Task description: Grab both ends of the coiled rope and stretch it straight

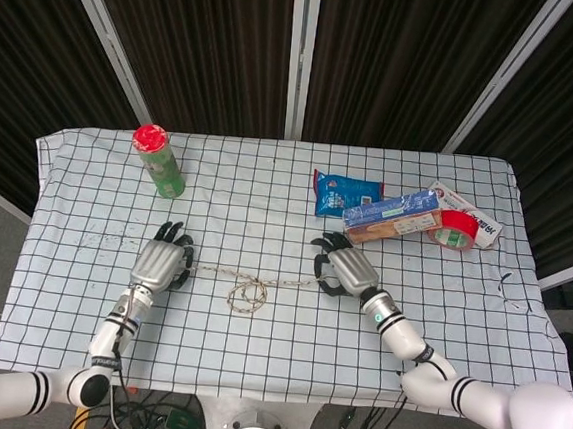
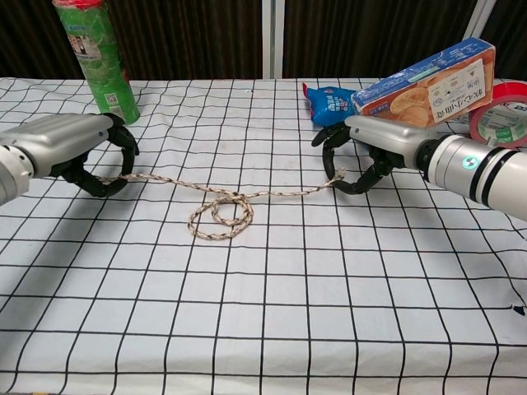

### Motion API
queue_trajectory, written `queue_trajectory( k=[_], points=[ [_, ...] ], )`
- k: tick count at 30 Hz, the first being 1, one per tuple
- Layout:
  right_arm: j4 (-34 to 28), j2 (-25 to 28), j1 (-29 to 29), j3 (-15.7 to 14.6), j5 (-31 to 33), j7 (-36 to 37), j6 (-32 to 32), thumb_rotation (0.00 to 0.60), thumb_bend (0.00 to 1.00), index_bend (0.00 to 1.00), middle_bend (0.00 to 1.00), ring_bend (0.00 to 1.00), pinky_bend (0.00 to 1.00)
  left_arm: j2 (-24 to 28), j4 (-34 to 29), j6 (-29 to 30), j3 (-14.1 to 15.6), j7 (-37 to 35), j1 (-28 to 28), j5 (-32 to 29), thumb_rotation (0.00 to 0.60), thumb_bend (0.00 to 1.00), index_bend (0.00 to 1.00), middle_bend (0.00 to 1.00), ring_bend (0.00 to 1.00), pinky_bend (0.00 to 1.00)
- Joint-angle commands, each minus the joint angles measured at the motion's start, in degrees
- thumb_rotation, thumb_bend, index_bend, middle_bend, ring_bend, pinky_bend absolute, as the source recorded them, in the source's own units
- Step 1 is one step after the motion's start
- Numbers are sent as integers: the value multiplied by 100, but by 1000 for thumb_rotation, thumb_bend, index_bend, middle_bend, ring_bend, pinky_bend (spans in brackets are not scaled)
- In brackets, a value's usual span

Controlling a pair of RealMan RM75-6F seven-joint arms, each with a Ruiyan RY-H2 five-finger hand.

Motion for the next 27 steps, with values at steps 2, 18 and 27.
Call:
queue_trajectory(
  k=[2, 18, 27],
  points=[
    [-275, 217, -225, -108, -105, -41, 312, 600, 355, 712, 150, 0, 0, 92, 23, 36, -31, -60, 56, -48, 600, 456, 637, 246, 2, 59],
    [-1320, 1058, -1365, -569, -273, -483, 1634, 600, 357, 721, 167, 0, 0, 456, 38, 112, 46, -425, 352, -30, 600, 456, 641, 249, 2, 60],
    [-1118, 1399, -1904, -614, -65, -139, 1934, 600, 357, 729, 173, 0, 0, 679, 127, 217, 14, -680, 544, -28, 600, 455, 641, 250, 2, 60]
  ],
)
